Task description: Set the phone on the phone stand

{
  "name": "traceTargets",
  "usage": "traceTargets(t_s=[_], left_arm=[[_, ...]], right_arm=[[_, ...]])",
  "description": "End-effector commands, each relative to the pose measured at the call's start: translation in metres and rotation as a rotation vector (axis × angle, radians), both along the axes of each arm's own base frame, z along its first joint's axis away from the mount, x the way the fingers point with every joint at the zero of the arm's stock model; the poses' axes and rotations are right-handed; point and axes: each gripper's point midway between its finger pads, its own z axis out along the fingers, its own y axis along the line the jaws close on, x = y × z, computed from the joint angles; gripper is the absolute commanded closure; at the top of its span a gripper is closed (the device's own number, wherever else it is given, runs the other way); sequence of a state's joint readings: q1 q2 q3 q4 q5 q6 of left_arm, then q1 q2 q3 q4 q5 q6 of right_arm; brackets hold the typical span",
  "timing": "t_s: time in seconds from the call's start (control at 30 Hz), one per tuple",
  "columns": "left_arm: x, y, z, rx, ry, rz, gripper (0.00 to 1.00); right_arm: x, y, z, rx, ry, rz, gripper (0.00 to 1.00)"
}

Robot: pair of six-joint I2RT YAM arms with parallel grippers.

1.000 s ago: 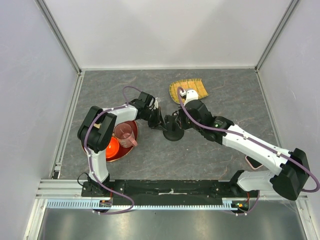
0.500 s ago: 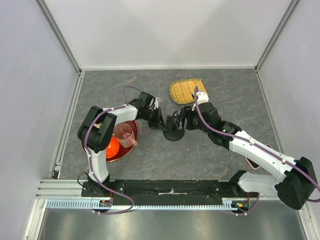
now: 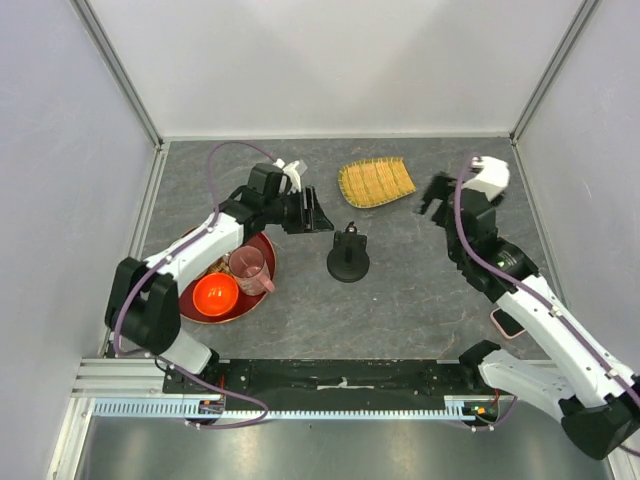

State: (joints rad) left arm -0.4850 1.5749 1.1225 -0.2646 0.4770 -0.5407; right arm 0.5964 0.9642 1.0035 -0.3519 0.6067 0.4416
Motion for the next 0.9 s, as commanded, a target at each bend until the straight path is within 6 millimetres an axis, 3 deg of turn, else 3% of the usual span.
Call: traceTargets(t_s=[0.0, 0.07, 0.1, 0.17, 0.2, 0.27, 0.3, 0.4, 0.47, 0.6, 0.67, 0.73, 0.87], left_arm=[[0.003, 0.016, 0.016, 0.039, -0.101, 0.021, 0.39], [0.002, 0.018, 0.025, 0.025, -0.122, 0.023, 0.39], [0.001, 0.018, 0.028, 0.019, -0.129, 0.023, 0.39], [0.001, 0.020, 0.035, 0.001, -0.141, 0.026, 0.39], [0.000, 0.021, 0.042, -0.010, -0.158, 0.030, 0.39], [0.000, 0.023, 0.048, -0.030, -0.170, 0.034, 0.38], [-0.001, 0.025, 0.053, -0.040, -0.183, 0.038, 0.38], [-0.004, 0.024, 0.058, -0.065, -0.191, 0.031, 0.37], [-0.006, 0.023, 0.061, -0.083, -0.188, 0.020, 0.37], [-0.011, 0.021, 0.069, -0.140, -0.176, 0.003, 0.36], [-0.011, 0.022, 0.074, -0.179, -0.174, 0.003, 0.35], [-0.009, 0.025, 0.078, -0.205, -0.171, 0.011, 0.35], [-0.009, 0.028, 0.082, -0.247, -0.160, 0.003, 0.35]], right_arm=[[-0.003, -0.116, -0.037, -0.031, 0.044, -0.517, 0.02], [-0.008, -0.141, -0.060, -0.017, 0.126, -0.606, 0.02], [-0.014, -0.172, -0.070, 0.005, 0.165, -0.718, 0.02], [-0.026, -0.200, -0.106, 0.067, 0.280, -0.850, 0.02], [-0.038, -0.229, -0.123, 0.139, 0.337, -0.939, 0.02], [-0.056, -0.250, -0.149, 0.218, 0.409, -1.032, 0.02], [-0.063, -0.263, -0.152, 0.235, 0.404, -1.088, 0.02], [-0.075, -0.281, -0.163, 0.237, 0.387, -1.191, 0.02], [-0.076, -0.288, -0.180, 0.256, 0.407, -1.203, 0.02], [-0.095, -0.310, -0.226, 0.310, 0.460, -1.247, 0.02], [-0.112, -0.306, -0.257, 0.368, 0.508, -1.257, 0.02], [-0.130, -0.311, -0.273, 0.405, 0.538, -1.285, 0.02], [-0.135, -0.311, -0.284, 0.376, 0.559, -1.239, 0.02]])
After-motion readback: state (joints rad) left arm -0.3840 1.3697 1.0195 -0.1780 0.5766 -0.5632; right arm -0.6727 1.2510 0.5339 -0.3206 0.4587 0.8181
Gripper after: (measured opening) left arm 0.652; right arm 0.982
